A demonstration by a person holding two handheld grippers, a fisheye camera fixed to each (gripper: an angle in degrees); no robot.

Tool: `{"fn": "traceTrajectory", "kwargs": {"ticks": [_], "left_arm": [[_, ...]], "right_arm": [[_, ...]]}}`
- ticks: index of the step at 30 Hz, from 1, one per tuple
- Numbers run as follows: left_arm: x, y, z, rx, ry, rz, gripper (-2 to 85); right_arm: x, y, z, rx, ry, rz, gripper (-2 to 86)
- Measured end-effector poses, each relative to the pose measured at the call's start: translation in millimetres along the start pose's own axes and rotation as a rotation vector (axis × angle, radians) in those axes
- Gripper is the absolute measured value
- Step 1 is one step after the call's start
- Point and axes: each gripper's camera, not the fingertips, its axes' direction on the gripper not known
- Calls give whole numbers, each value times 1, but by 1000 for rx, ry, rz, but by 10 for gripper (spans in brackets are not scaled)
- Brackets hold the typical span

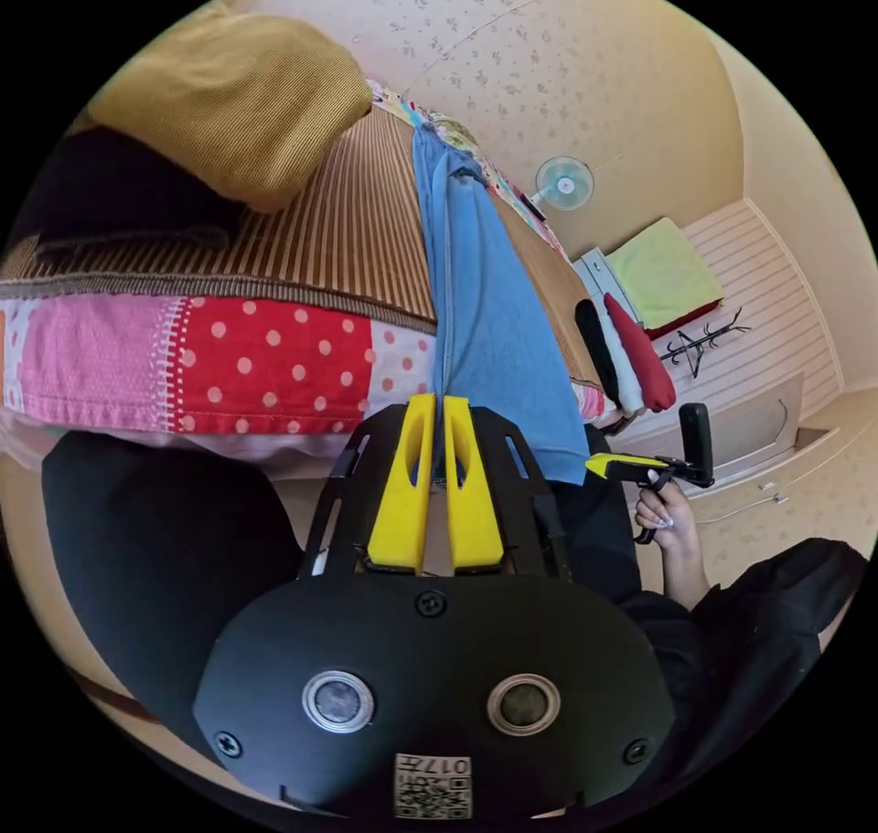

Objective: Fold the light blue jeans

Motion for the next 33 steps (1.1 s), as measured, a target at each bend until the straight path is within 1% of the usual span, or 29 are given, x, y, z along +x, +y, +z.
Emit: {"fn": "traceTrajectory", "kwargs": {"ticks": [3,6,8,11,16,21,26,30,33], "left_arm": [[-7,3,-1,17,35,-21,2],[-3,7,-5,41,10,7,26],[2,11,-13,92,-22,30,45],[5,15,-19,143,-16,59,52],[2,17,-12,122,-27,41,55],[6,19,-7,106,-47,51,55],[8,23,-6,109,-57,46,53],[8,25,-6,115,-58,46,52],[14,28,-7,124,-91,68,52]], "right_arm": [[1,-3,6,7,-14,22,16],[-1,-4,6,42,-33,20,18],[-3,-5,4,60,-37,17,18],[-9,-7,2,85,0,-1,18],[-17,-9,2,106,84,-19,20],[-19,-6,17,56,162,-12,24],[-17,4,23,48,153,-8,32],[-14,13,14,108,108,-18,51],[-16,17,3,165,102,-34,60]]}}
